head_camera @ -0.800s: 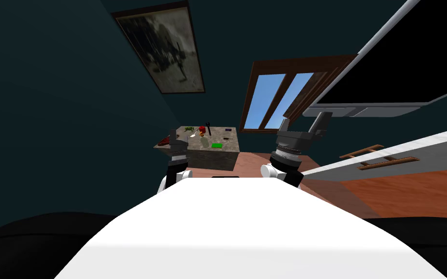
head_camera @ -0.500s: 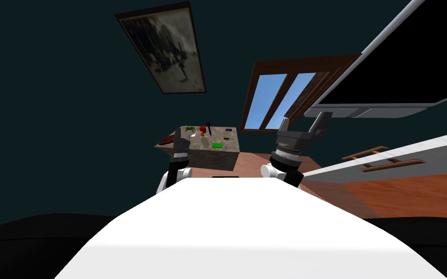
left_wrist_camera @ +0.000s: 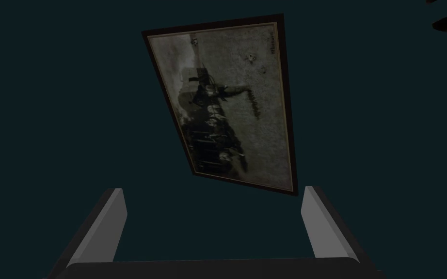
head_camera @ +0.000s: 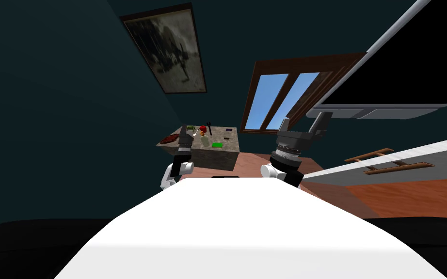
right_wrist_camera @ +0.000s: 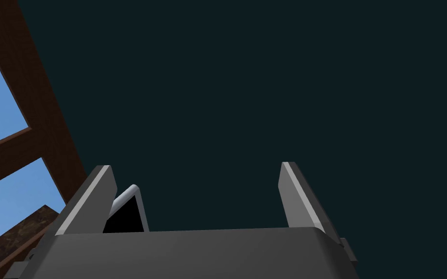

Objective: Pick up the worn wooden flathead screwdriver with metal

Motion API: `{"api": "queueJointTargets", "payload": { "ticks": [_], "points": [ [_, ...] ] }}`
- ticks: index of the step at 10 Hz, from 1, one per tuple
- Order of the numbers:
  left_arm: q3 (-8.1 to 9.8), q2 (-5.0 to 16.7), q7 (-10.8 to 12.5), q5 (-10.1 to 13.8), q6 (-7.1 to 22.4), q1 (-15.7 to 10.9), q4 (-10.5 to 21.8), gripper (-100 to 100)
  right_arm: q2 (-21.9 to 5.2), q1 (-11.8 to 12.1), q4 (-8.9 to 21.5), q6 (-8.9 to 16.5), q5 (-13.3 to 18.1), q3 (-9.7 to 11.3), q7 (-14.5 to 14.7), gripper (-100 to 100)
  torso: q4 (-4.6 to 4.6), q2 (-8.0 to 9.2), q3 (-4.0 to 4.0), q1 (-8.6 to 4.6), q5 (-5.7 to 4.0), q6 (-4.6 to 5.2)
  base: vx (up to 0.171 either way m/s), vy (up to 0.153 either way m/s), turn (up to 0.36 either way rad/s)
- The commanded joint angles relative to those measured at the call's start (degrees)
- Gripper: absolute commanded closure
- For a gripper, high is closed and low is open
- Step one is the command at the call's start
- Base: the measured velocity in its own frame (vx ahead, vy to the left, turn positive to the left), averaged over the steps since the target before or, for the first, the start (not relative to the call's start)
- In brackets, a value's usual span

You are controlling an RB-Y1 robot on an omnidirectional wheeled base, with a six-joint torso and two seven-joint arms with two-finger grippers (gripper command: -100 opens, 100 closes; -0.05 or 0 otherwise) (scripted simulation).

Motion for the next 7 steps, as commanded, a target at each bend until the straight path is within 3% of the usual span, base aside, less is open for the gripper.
{"api": "queueJointTargets", "payload": {
  "ticks": [1, 4, 7],
  "points": [
    [-0.33, 0.7, -0.2, -0.2, 2.4, -2.9, 2.5, -100, 0.0, 0.0, 0.0, 0.0, 0.0, 0.0, 0.0, 0, 0.0, 0.0, 0.0, 0.0, 0.0, 0.0, 0.003, -0.026, 0.056],
    [-0.46, 1.1, -0.3, -0.2, 4.2, -6.9, 4.2, -100, 0.0, 0.0, 0.0, 0.0, 0.0, 0.0, 0.0, 0, -0.01, -0.02, -0.01, -0.03, 0.0, 0.0, 0.0, -0.024, 0.024],
    [-0.66, 1.6, -0.4, -0.3, 8.2, -11.8, 8.2, -100, 0.0, 0.0, 0.0, 0.0, 0.0, 0.0, 0.0, 0, 0.0, -0.02, -0.01, 0.0, 0.0, 0.0, 0.002, -0.021, 0.026]
  ]
}}
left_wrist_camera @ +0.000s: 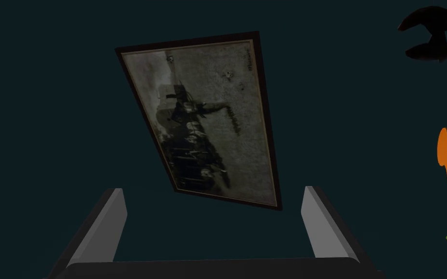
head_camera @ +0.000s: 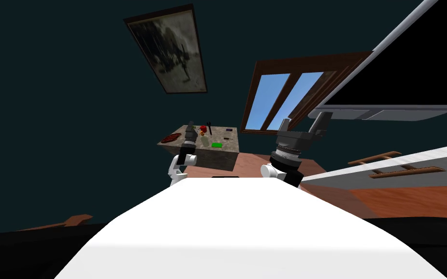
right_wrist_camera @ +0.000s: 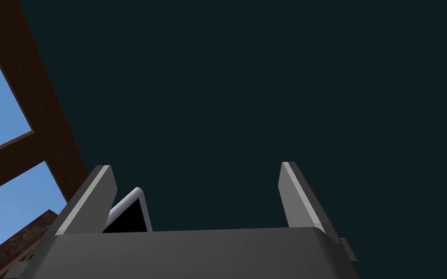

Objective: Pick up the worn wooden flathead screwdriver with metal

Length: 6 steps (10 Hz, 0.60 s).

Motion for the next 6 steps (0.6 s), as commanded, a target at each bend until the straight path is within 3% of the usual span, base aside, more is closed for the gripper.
{"api": "queueJointTargets", "payload": {
  "ticks": [1, 4, 5, 6],
  "points": [
    [-0.06, 0.0, -0.1, -0.1, 0.8, -2.2, 1.6, -100, 0.0, 0.0, 0.0, 0.0, 0.0, 0.0, 0.0, 0, 0.0, 0.0, 0.0, 0.0, 0.0, 0.0, 0.004, -0.024, 0.013],
    [-0.16, 0.3, -0.3, -0.1, 5.3, -7.6, 6.3, -100, 0.0, 0.0, 0.0, 0.0, 0.0, 0.0, 0.0, 0, 0.0, -0.01, 0.0, 0.0, 0.0, 0.0, 0.004, -0.025, 0.019],
    [-0.16, 0.3, -0.3, -0.1, 5.3, -8.7, 6.3, -100, 0.0, 0.0, 0.0, 0.0, 0.0, 0.0, 0.0, 0, 0.0, -0.01, 0.0, -0.01, 0.0, 0.0, 0.007, -0.023, 0.013],
    [-0.16, 0.4, -0.4, -0.1, 7.7, -10.8, 8.9, -100, 0.0, 0.0, 0.0, 0.0, 0.0, 0.0, 0.0, 0, 0.0, -0.01, 0.0, 0.0, 0.0, 0.0, 0.005, -0.027, 0.016]
  ]
}}
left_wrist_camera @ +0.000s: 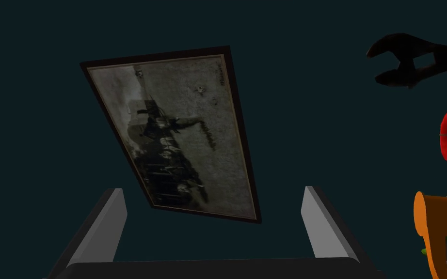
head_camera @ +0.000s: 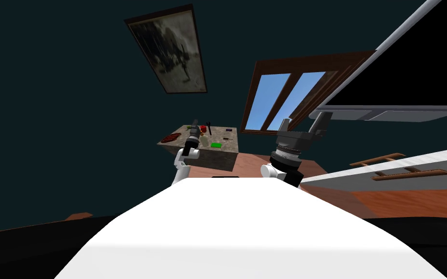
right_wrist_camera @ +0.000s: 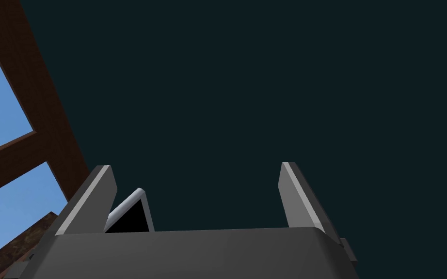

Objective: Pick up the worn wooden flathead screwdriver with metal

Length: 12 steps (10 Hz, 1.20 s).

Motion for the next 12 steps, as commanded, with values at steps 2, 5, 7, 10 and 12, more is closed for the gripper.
{"api": "queueJointTargets", "payload": {
  "ticks": [2, 5, 7, 10, 12],
  "points": [
    [-0.05, -0.1, -0.3, -0.1, 3.9, -4.5, 3.8, -100, 0.0, 0.0, 0.0, 0.0, 0.0, 0.0, 0.0, 0, 0.01, 0.01, 0.01, 0.0, -0.01, 0.0, 0.002, -0.028, 0.008],
    [0.04, -0.1, -0.5, -0.1, 7.0, -8.9, 7.0, -100, 0.0, 0.0, 0.0, 0.0, 0.0, 0.0, 0.0, 0, 0.0, 0.01, 0.01, -0.01, 0.0, 0.0, 0.004, -0.028, 0.005],
    [0.17, -0.2, -0.6, -0.1, 9.8, -11.7, 9.4, -100, 0.0, 0.0, 0.0, 0.0, 0.0, 0.0, 0.0, 0, 0.01, 0.03, 0.02, 0.04, 0.0, -0.01, 0.0, -0.018, -0.001],
    [0.35, -0.3, -0.8, 0.0, 12.6, -16.5, 13.7, -100, 0.0, 0.0, 0.0, 0.0, 0.0, 0.0, 0.0, 0, 0.01, 0.03, 0.02, -0.01, 0.0, 0.0, -0.002, -0.026, -0.005],
    [0.58, -0.3, -1.0, 0.0, 15.6, -19.9, 17.1, -100, 0.0, 0.0, 0.0, 0.0, 0.0, 0.0, 0.0, 0, 0.0, 0.02, 0.01, -0.02, -0.01, 0.0, 0.003, -0.029, -0.012]
  ]
}}
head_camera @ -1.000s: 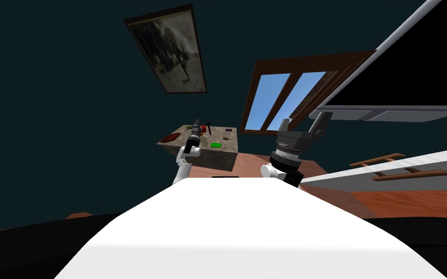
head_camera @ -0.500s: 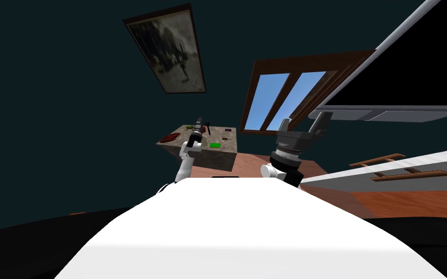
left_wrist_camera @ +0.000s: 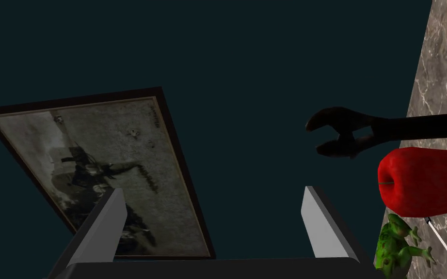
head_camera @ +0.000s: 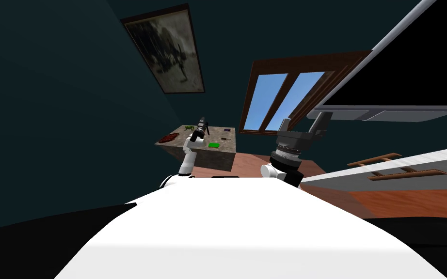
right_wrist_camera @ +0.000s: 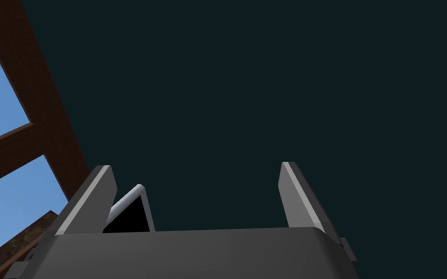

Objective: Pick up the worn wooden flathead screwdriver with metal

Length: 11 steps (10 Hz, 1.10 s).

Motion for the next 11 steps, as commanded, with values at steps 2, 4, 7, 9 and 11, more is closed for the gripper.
{"api": "queueJointTargets", "payload": {
  "ticks": [2, 4, 7, 9, 11],
  "points": [
    [0.31, 0.0, -0.2, 0.1, 4.1, -4.6, 4.3, -100, 0.0, 0.0, 0.0, 0.0, 0.0, 0.0, 0.0, 0, 0.01, 0.02, 0.01, -0.02, 0.0, 0.0, 0.0, -0.03, -0.019],
    [0.64, -0.1, -0.4, 0.2, 7.1, -7.2, 6.8, -100, 0.0, 0.0, 0.0, 0.0, 0.0, 0.0, 0.0, 0, 0.0, 0.01, 0.01, 0.05, 0.01, -0.01, 0.004, -0.015, -0.018],
    [1.01, -0.2, -0.6, 0.3, 10.2, -11.3, 12.1, -100, 0.0, 0.0, 0.0, 0.0, 0.0, 0.0, 0.0, 0, 0.0, 0.0, 0.0, -0.01, 0.0, 0.0, 0.005, -0.027, -0.026],
    [1.44, -0.3, -0.8, 0.4, 12.7, -13.9, 15.0, -100, 0.0, 0.0, 0.0, 0.0, 0.0, 0.0, 0.0, 0, 0.0, 0.02, 0.01, 0.04, 0.01, -0.02, 0.003, -0.019, -0.019],
    [1.9, -0.5, -1.0, 0.5, 15.0, -17.4, 19.6, -100, 0.0, 0.0, 0.0, 0.0, 0.0, 0.0, 0.0, 0, -0.01, 0.0, 0.0, 0.02, 0.01, -0.01, 0.007, -0.026, -0.047]
  ]
}}
